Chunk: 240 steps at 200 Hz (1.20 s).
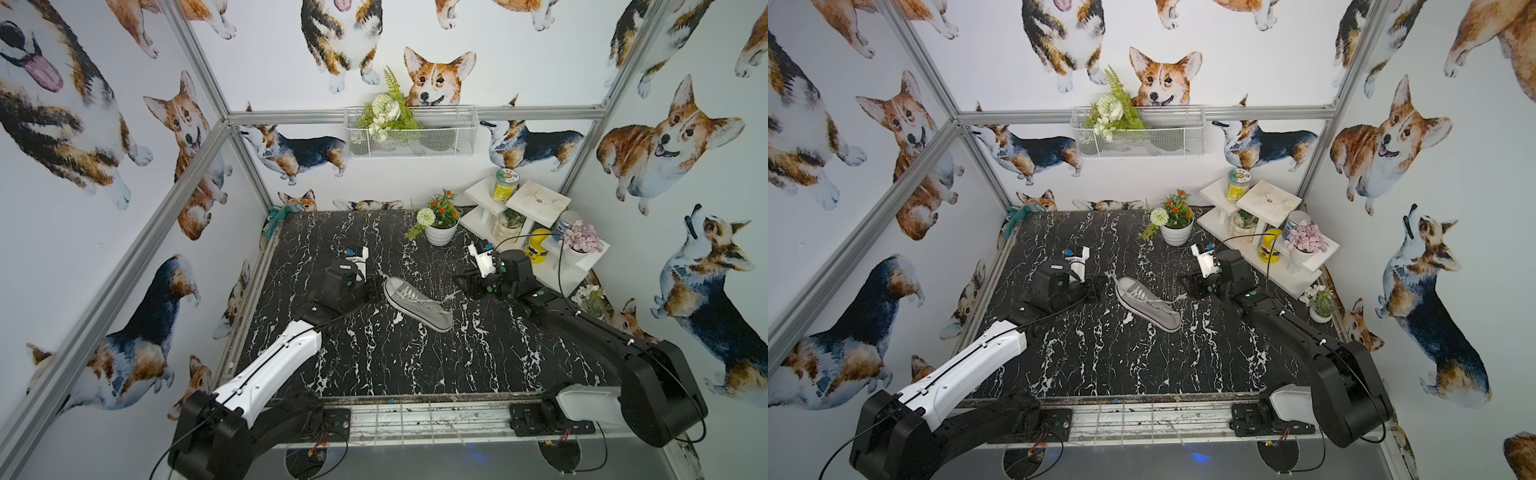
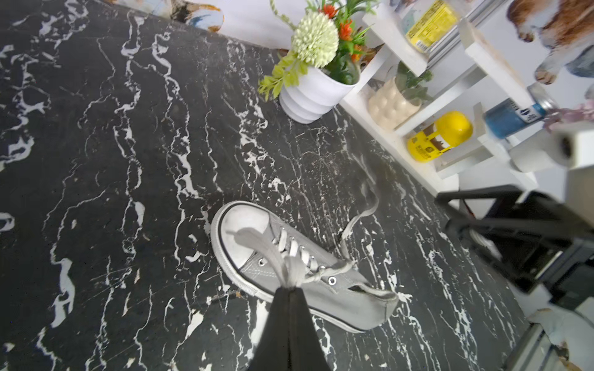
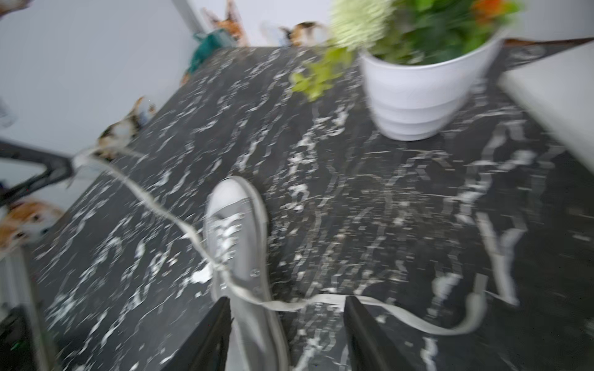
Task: Tie the shoes
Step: Tie the shoelace on the shoe, then adjust the shoe at the center of the board.
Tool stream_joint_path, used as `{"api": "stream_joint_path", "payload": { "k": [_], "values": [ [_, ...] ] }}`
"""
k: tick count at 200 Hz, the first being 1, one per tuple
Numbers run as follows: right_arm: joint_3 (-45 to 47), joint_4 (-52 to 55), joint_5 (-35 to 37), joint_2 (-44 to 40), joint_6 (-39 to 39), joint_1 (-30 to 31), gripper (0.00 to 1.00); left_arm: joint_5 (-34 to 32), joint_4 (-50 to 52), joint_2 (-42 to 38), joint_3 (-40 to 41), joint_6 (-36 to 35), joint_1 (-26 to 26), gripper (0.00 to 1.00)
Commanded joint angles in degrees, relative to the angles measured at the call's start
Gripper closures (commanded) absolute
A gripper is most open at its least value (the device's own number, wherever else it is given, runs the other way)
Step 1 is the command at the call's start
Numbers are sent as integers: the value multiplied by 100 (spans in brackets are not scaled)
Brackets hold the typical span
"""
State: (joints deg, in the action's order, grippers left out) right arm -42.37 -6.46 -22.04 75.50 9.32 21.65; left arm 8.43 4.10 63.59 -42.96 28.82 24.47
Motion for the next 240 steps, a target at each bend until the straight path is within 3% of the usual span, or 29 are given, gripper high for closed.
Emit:
{"api": "stream_joint_path", "payload": {
  "k": [1,18,59,127,141,161,177,199,240],
  "values": [
    [-271,-84,-239,534,135,119,42,178,97,68,-63,-52,8,100],
    [-247,584,-353,767,398,121,42,171,96,116,-53,-70,6,100],
    [667,319,-866,670,1146,238,41,3,40,274,-54,-166,7,100],
    [1380,-1128,-1734,421,2029,1092,45,-78,-69,498,-90,-187,5,100],
    [1280,-811,-1562,370,1853,1141,45,-43,-60,539,-114,-184,10,100],
    [977,77,-354,-25,1101,1109,44,26,8,528,-154,-199,10,100],
    [760,140,259,-241,615,1111,43,82,103,464,-180,-217,9,100],
    [544,-682,-20,-81,162,1116,40,332,305,312,-274,-229,10,100],
    [-105,-1640,-733,1021,-351,1172,41,766,530,64,-310,-140,7,100]
  ]
}}
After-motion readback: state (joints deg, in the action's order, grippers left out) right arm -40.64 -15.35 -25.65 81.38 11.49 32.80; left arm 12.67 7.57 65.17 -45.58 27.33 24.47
